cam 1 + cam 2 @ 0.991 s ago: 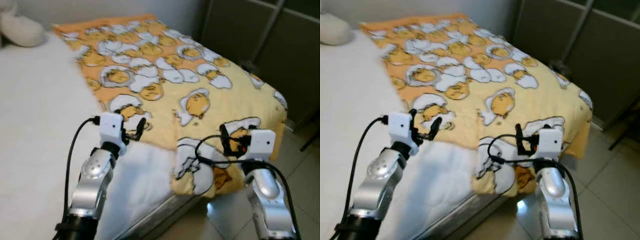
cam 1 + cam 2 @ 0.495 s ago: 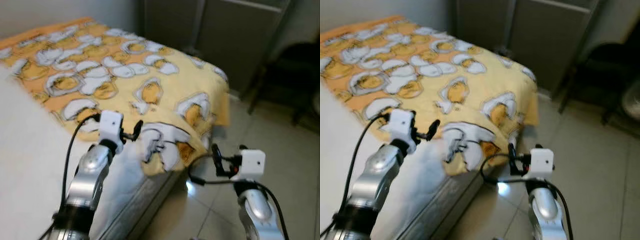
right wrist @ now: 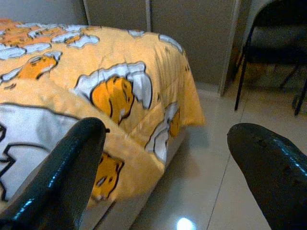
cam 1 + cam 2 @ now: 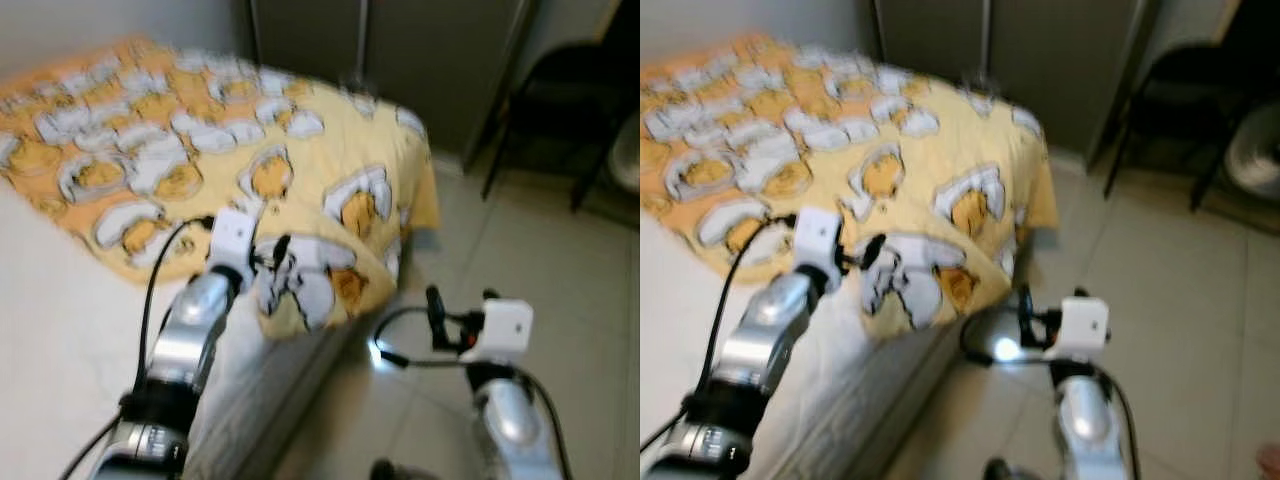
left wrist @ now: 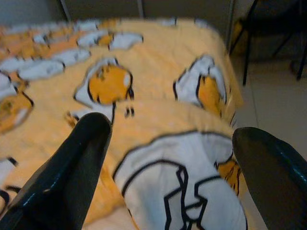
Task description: Clean up the room
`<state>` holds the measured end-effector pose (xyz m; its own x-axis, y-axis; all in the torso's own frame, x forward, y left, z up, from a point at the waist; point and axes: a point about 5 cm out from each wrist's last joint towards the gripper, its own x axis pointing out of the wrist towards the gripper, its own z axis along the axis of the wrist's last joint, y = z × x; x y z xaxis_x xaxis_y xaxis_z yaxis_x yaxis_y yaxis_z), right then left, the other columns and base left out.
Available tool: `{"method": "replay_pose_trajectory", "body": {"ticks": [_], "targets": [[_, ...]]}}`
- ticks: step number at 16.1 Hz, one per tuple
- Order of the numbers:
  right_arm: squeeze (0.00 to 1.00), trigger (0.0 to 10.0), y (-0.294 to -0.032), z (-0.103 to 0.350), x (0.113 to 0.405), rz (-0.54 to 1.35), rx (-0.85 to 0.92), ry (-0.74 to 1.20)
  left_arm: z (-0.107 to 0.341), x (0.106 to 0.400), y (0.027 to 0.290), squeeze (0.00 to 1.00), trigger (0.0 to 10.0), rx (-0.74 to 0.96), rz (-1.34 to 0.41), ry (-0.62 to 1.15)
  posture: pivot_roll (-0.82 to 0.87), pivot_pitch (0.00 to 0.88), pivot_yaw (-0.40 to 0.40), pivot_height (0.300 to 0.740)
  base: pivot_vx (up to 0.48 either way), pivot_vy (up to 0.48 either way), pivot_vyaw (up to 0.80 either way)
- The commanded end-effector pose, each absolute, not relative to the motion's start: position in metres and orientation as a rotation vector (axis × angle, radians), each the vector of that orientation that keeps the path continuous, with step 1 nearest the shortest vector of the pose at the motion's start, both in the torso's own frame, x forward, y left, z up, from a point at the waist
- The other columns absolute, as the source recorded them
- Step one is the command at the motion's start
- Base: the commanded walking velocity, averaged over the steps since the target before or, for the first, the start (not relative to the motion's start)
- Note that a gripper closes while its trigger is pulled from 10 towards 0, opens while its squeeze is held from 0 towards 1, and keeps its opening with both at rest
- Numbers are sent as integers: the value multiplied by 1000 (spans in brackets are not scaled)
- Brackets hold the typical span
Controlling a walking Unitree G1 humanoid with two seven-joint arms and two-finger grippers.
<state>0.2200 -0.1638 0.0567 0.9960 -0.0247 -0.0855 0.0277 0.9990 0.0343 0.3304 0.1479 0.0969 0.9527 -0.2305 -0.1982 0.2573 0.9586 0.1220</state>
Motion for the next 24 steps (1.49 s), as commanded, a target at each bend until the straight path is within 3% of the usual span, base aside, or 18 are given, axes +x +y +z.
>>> {"method": "replay_pose_trajectory", "body": {"ticks": [1, 4, 6, 8, 13, 18, 19, 24], "targets": [[0, 10000, -161, 65, 221, -3, 23, 56, 75, 329, 156, 0, 10000, 153, -208, 289, -6, 98, 57, 740, 0, 0, 0], [0, 10000, -157, 64, 201, 27, 27, 97, 30, 316, 149, 0, 10000, 210, -295, 489, -5, 211, 48, 740, 0, 0, 0], [0, 10000, -150, 62, 187, 62, 13, 119, 24, 319, 164, 0, 10000, 279, -165, 514, -35, 273, 81, 740, 0, 0, 0], [0, 10000, -151, 65, 179, 32, 13, 122, 29, 324, 166, 0, 10000, 248, -123, 493, -67, 296, 97, 740, 0, 0, 0], [0, 10000, -156, 70, 165, -3, 2, 144, 33, 329, 133, 0, 10000, 0, -229, 446, -87, 321, 101, 740, 0, 0, 0], [0, 10000, -151, 71, 172, 11, 4, 152, 23, 323, 121, 0, 10000, 3, -249, 490, -85, 313, 89, 740, 0, 0, 0], [0, 10000, -150, 71, 174, 13, 2, 153, 18, 320, 123, 0, 0, 0, -218, 530, -87, 302, 93, 740, 0, 0, 0], [0, 10000, -150, 73, 182, -36, 7, 129, 10, 316, 128, 0, 0, -298, -75, 642, -131, 276, 138, 740, 0, 0, 0]]}}
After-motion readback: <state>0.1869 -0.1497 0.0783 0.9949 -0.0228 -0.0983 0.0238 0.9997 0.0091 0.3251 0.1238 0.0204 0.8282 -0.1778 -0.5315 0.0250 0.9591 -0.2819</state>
